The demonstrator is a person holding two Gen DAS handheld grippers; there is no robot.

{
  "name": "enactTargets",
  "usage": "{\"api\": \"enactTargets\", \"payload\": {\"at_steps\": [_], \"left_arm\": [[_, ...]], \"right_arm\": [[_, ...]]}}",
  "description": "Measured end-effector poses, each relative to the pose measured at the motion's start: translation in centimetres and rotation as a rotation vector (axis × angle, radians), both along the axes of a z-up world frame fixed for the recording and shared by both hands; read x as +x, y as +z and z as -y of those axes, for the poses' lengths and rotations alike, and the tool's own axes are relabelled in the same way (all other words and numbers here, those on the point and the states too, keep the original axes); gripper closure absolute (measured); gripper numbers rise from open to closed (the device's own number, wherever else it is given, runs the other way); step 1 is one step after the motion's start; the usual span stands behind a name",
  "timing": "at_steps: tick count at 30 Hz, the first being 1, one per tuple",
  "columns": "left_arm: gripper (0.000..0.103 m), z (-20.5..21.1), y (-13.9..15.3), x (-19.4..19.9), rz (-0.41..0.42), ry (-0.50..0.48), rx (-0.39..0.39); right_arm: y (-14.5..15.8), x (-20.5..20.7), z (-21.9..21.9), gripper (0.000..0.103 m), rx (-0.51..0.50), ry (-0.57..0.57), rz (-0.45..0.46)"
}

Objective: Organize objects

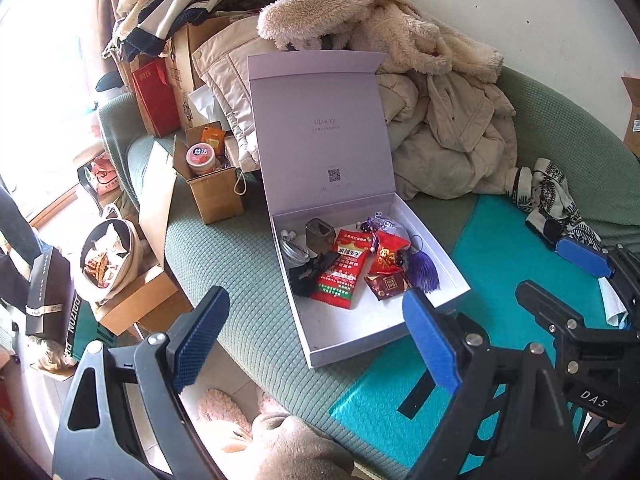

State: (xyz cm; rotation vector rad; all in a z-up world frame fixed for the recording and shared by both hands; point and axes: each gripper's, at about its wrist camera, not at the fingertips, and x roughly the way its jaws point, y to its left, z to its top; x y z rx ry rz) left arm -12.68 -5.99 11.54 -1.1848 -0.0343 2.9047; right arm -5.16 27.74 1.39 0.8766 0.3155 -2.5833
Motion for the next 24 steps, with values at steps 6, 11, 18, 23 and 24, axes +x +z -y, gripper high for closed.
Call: {"api": "enactTargets", "payload": {"at_steps": [6,11,18,23,24], "left_arm": [[0.015,-0.6,0.0,3.7,0.005,0.014,-0.002],[0.016,-0.9,-0.3,6.2,0.013,0.031,0.002],[0.016,-1.2,-0.3,8.8,0.016,0.039,0.004],[0.016,-1.5,-0.6,9.6,0.031,0.035,0.007],[0.015,-1.4,-0.7,9.7,0.032,0.041,0.008]], "right_arm": [[-0.5,2.2,-0.2,0.031,0.005,0.000,0.013],[-0.7,3.7,-0.4,0.031,0.004,-0.001,0.020],[-1.2,5.2,-0.5,0.031,0.013,-0.003,0.034],[-1.5,5.5,-0.5,0.031,0.022,-0.009,0.040],[-1.6,5.5,-0.4,0.031,0.028,-0.010,0.038]]}}
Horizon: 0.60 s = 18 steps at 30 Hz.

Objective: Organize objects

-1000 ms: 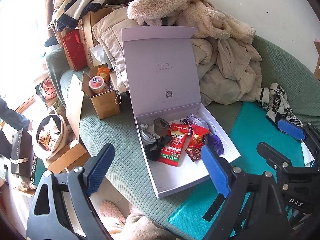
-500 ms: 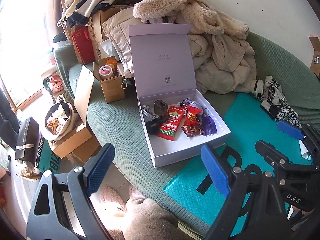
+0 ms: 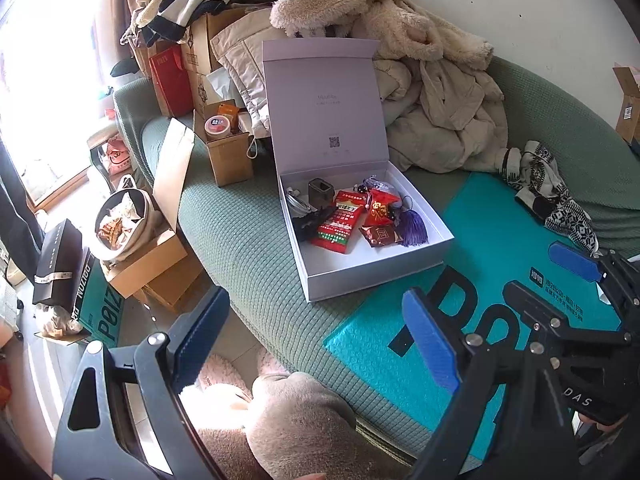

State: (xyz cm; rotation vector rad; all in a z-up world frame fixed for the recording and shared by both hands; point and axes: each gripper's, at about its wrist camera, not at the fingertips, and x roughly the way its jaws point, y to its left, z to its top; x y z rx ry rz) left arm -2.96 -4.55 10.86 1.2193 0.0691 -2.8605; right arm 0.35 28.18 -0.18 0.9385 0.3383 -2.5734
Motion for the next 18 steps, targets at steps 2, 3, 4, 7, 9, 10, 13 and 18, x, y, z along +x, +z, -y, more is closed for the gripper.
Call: {"api": "enactTargets", "payload": {"at_steps": [2,3,4,7,9,10,13,18], "left_arm": [[0.016,0.22,-0.12,0.17,0.001,0.013,0.011],[0.015,0.31,-0.23,0.22,0.002,0.012,0.018],[0.016,0.33,-0.34,0.22,0.006,0.011,0.020],[0.015,0.41,-0.56,0.20,0.013,0.016,0.011],[0.015,0.44,-0.54,0.12,0.014,0.016,0.008],[0.015,0.45,-0.49,0.06,0.013,0.015,0.006],[0.015,0.46,-0.39,-0.08,0.012,0.017,0.004],[0.015,0.49,-0.41,-0.22,0.017,0.021,0.003]], "right_arm": [[-0.10,-0.07,0.08,0.031,0.005,0.001,0.002],[-0.14,-0.07,0.12,0.031,0.006,0.000,0.003],[-0.15,-0.07,0.18,0.031,0.006,0.000,0.002],[-0.22,-0.08,0.29,0.031,0.008,0.002,0.003],[-0.22,-0.15,0.30,0.031,0.006,0.004,0.004],[-0.24,-0.14,0.32,0.031,0.006,0.004,0.004],[-0.25,-0.15,0.31,0.031,0.006,0.005,0.004],[-0.39,-0.36,0.38,0.031,0.004,0.009,0.011]]}}
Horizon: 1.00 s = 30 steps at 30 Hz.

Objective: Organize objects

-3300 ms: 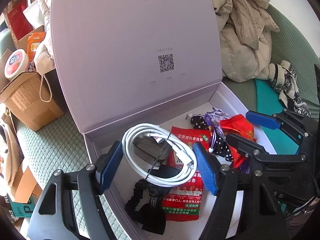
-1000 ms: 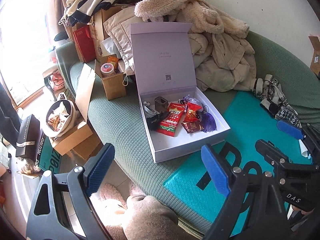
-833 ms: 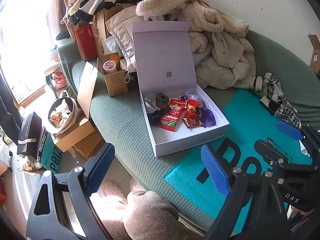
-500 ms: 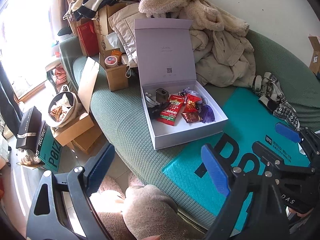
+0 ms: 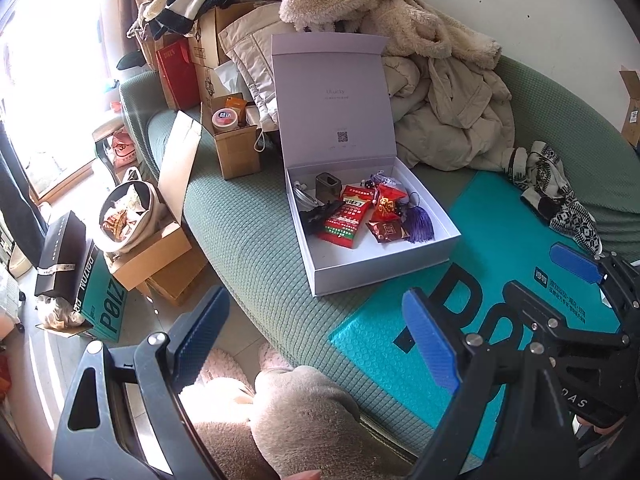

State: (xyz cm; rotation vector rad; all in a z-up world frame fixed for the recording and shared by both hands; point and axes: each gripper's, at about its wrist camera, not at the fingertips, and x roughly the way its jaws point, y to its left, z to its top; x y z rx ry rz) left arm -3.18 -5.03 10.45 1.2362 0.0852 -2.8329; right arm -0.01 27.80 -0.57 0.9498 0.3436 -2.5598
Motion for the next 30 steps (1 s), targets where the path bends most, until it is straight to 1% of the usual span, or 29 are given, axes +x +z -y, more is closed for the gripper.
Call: {"api": "enactTargets", "payload": {"at_steps": [8,13,16,23,30], "left_arm": [[0.016,0.1,-0.4,-0.1,0.022,0.013,0.000],[0.015,-0.3,-0.2,0.1,0.017,0.011,-0.013],[0.015,-0.6,0.1,-0.1,0.015,0.002,-0.019],[0.015,-1.1,0.3,-1.4,0.046,-0.005,-0.032],[0.016,-1.0,0.3,-2.3,0.045,-0.008,-0.028]], "right_arm": [[0.5,0.1,-0.8,0.031,0.003,-0.011,-0.009],[0.9,0.1,-1.1,0.031,0.011,-0.009,-0.017],[0.7,-0.2,-1.1,0.031,0.014,-0.011,-0.008],[0.3,-0.8,-1.4,0.031,0.009,-0.022,0.007],[-0.1,-1.5,-1.7,0.031,-0.002,-0.031,0.012]]}}
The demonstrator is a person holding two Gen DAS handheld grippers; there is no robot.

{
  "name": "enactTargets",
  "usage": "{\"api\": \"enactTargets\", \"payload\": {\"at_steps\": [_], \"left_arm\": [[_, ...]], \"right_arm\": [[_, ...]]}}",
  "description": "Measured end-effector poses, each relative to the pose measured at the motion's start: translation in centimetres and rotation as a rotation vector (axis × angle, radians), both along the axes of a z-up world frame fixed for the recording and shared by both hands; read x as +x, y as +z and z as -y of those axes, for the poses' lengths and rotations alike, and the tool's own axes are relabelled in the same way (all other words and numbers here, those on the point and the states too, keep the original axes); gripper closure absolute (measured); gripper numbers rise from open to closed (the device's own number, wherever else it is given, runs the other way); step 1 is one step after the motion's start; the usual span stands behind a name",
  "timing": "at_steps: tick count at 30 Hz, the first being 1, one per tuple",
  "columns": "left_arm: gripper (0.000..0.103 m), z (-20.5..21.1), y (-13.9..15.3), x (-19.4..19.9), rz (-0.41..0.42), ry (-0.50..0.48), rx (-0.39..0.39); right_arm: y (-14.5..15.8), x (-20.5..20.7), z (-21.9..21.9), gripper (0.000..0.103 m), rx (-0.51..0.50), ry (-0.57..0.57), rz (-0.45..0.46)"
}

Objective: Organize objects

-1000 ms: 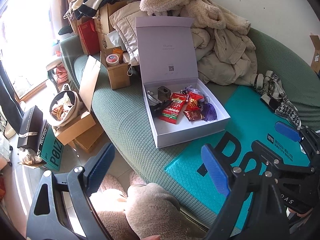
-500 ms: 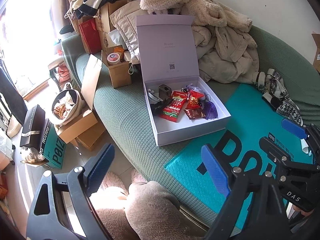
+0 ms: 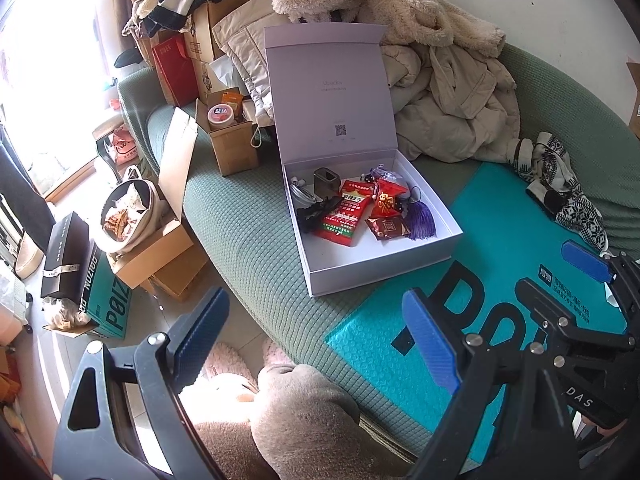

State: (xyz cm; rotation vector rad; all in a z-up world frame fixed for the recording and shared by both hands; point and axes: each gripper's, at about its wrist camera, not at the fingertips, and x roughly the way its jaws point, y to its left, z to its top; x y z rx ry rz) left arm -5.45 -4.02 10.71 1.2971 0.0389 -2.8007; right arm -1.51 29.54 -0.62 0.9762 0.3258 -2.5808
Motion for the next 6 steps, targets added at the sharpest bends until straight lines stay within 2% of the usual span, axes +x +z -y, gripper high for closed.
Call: {"api": "enactTargets", "payload": {"at_steps": [6], "left_arm": [[0.016,-0.5,0.2,-1.2,-0.008,-0.017,-0.007]], "right_arm": [[-0.7,-0.7,-1.1,0.031,-0.013,-0.025,0.018]]}}
